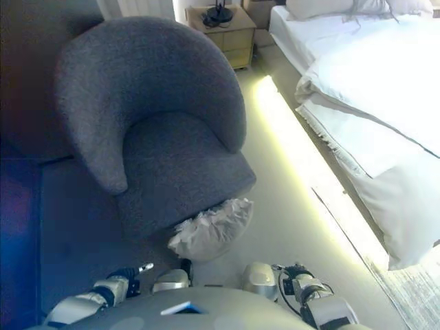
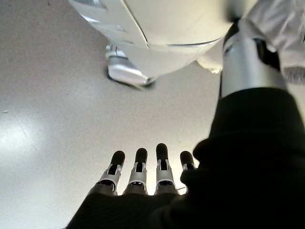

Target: Pick up the cushion and take it to the sofa

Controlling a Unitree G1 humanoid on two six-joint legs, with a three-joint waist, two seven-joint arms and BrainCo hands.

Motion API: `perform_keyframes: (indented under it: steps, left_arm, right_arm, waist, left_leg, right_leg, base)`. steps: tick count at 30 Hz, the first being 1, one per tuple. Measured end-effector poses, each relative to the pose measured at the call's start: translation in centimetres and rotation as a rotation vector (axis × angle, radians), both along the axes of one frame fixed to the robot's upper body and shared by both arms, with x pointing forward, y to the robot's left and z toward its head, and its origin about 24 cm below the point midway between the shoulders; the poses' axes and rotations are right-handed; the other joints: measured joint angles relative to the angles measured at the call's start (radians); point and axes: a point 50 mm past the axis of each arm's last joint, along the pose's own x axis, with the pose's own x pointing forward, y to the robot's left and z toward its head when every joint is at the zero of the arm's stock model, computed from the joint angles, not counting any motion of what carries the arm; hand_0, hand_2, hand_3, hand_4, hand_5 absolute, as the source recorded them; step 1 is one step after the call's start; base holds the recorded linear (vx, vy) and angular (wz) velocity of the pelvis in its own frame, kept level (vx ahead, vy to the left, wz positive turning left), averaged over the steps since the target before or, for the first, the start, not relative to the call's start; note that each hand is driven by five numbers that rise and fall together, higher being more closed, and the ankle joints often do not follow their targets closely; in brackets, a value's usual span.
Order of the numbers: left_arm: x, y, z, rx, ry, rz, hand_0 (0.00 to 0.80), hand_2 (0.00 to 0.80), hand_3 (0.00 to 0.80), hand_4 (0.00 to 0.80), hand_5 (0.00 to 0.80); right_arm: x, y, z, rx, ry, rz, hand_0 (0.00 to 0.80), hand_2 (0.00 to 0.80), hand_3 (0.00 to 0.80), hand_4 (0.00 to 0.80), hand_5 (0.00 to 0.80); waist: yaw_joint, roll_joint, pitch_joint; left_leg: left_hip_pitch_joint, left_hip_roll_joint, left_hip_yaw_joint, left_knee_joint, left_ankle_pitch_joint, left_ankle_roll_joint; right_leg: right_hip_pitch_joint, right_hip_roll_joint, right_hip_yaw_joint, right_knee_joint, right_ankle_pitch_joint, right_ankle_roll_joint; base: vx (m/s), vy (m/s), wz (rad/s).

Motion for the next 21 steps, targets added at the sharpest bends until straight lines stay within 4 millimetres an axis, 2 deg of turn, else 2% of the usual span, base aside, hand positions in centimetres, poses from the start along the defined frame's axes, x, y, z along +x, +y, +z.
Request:
perform_keyframes:
  steps: [2, 3, 4, 5, 6, 8, 9, 11, 13, 16, 19, 21]
  left_arm:
    - [0.1, 0.3, 0.1, 0.004, -0.009, 0.008, 0.000, 0.000, 0.000, 0.000, 0.000]
    - [-0.1, 1.0, 0.3, 0.022, -0.010, 0.009, 0.000, 0.000, 0.000, 0.000, 0.000]
    - [0.2, 1.0, 0.3, 0.025, -0.023, 0.008, 0.000, 0.000, 0.000, 0.000, 0.000]
    - [-0.2, 0.2, 0.0, 0.005, -0.022, 0.006, 0.000, 0.000, 0.000, 0.000, 0.000]
    - [0.0, -0.9, -0.2, -0.021, -0.033, 0.001, 0.000, 0.000, 0.000, 0.000, 0.000]
    - [-0.7, -2.7, -0.8, -0.065, -0.018, 0.005, 0.000, 0.000, 0.000, 0.000, 0.000]
    - [-1.0, -3.0, -0.9, -0.066, -0.020, 0.008, 0.000, 0.000, 0.000, 0.000, 0.000]
    - [-0.9, -3.1, -0.8, -0.062, -0.031, 0.007, 0.000, 0.000, 0.000, 0.000, 0.000]
    - [0.0, -3.1, -0.7, -0.054, -0.058, -0.002, 0.000, 0.000, 0.000, 0.000, 0.000]
    - [1.1, -3.2, -0.5, -0.054, -0.093, -0.012, 0.000, 0.000, 0.000, 0.000, 0.000]
    - [0.8, -3.0, -0.5, -0.049, -0.095, -0.010, 0.000, 0.000, 0.000, 0.000, 0.000]
    - [0.3, -2.7, -0.6, -0.040, -0.094, -0.007, 0.000, 0.000, 0.000, 0.000, 0.000]
  right_arm:
    - [-0.3, 0.1, -0.1, 0.005, 0.006, 0.000, 0.000, 0.000, 0.000, 0.000, 0.000]
    - [-0.8, 0.6, -0.3, 0.015, 0.022, 0.007, 0.000, 0.000, 0.000, 0.000, 0.000]
    - [-1.5, 0.7, -0.4, 0.018, 0.041, 0.015, 0.000, 0.000, 0.000, 0.000, 0.000]
    - [-2.2, 0.1, -0.4, -0.001, 0.061, 0.025, 0.000, 0.000, 0.000, 0.000, 0.000]
    - [-2.3, -0.8, -0.2, -0.023, 0.067, 0.038, 0.000, 0.000, 0.000, 0.000, 0.000]
    - [-1.8, -2.3, 0.3, -0.066, 0.057, 0.060, 0.000, 0.000, 0.000, 0.000, 0.000]
    - [-1.6, -2.7, 0.5, -0.077, 0.053, 0.062, 0.000, 0.000, 0.000, 0.000, 0.000]
    - [-1.3, -3.0, 0.6, -0.090, 0.041, 0.077, 0.000, 0.000, 0.000, 0.000, 0.000]
    - [-1.0, -3.0, 0.7, -0.090, 0.031, 0.079, 0.000, 0.000, 0.000, 0.000, 0.000]
    - [-0.8, -3.0, 0.8, -0.109, 0.019, 0.074, 0.000, 0.000, 0.000, 0.000, 0.000]
    - [-0.3, -2.7, 0.7, -0.104, 0.002, 0.069, 0.000, 0.000, 0.000, 0.000, 0.000]
    - [0.3, -2.2, 0.7, -0.093, -0.023, 0.077, 0.000, 0.000, 0.000, 0.000, 0.000]
  waist:
    - [-0.003, -0.020, -0.001]
    - [-0.003, -0.047, -0.005]
    - [-0.003, -0.050, 0.002]
    - [0.005, -0.015, -0.004]
    - [0.006, 0.016, -0.009]
    - [0.009, 0.055, -0.007]
    - [0.012, 0.058, -0.007]
    - [0.019, 0.057, -0.003]
    - [0.027, 0.061, 0.004]
    - [0.028, 0.083, 0.009]
    - [0.032, 0.079, 0.017]
    - [0.034, 0.076, 0.019]
  left_leg:
    - [0.003, 0.019, -0.031, 0.000, -0.006, -0.025]
    - [0.007, 0.026, -0.051, 0.000, -0.002, -0.074]
    - [0.021, 0.060, -0.059, 0.000, 0.001, -0.123]
    - [0.017, 0.117, -0.058, 0.001, -0.003, -0.112]
    - [0.014, 0.158, -0.054, 0.005, -0.006, -0.105]
    - [-0.009, 0.193, -0.046, 0.037, 0.004, -0.076]
    - [-0.018, 0.194, -0.044, 0.046, 0.023, -0.067]
    - [-0.032, 0.193, -0.042, 0.064, 0.064, -0.121]
    - [-0.062, 0.180, -0.025, 0.074, 0.088, -0.154]
    - [-0.097, 0.166, 0.046, 0.046, 0.079, -0.151]
    - [-0.105, 0.135, 0.042, 0.032, 0.080, -0.142]
    - [-0.105, 0.119, 0.035, 0.024, 0.085, -0.135]
  right_leg:
    - [0.019, -0.009, -0.002, -0.071, 0.059, 0.004]
    - [0.044, -0.011, -0.006, -0.087, 0.053, -0.002]
    - [0.066, 0.012, -0.012, -0.094, 0.126, 0.018]
    - [0.078, 0.063, -0.026, -0.096, 0.105, -0.004]
    - [0.082, 0.103, -0.044, -0.097, 0.096, -0.023]
    - [0.103, 0.138, -0.078, -0.117, 0.097, -0.050]
    - [0.117, 0.141, -0.091, -0.133, 0.100, -0.056]
    - [0.135, 0.138, -0.118, -0.147, 0.099, -0.065]
    - [0.143, 0.124, -0.158, -0.146, 0.092, -0.063]
    - [0.147, 0.114, -0.216, -0.142, 0.084, -0.048]
    - [0.147, 0.080, -0.209, -0.114, 0.060, -0.021]
    - [0.146, 0.061, -0.207, -0.097, 0.049, -0.015]
  base:
    - [0.118, -0.220, 0.39]
    - [0.125, -0.207, 0.68]
    - [0.120, -0.199, 0.70]
    - [0.094, -0.160, 0.52]
    - [0.067, -0.109, 0.32]
    - [0.029, -0.039, 0.32]
    - [-0.022, 0.029, 0.36]
    - [-0.066, 0.091, 0.36]
    - [-0.078, 0.156, 0.55]
    - [0.036, 0.171, 0.71]
    - [0.109, 0.175, 0.42]
    - [0.020, 0.147, 0.26]
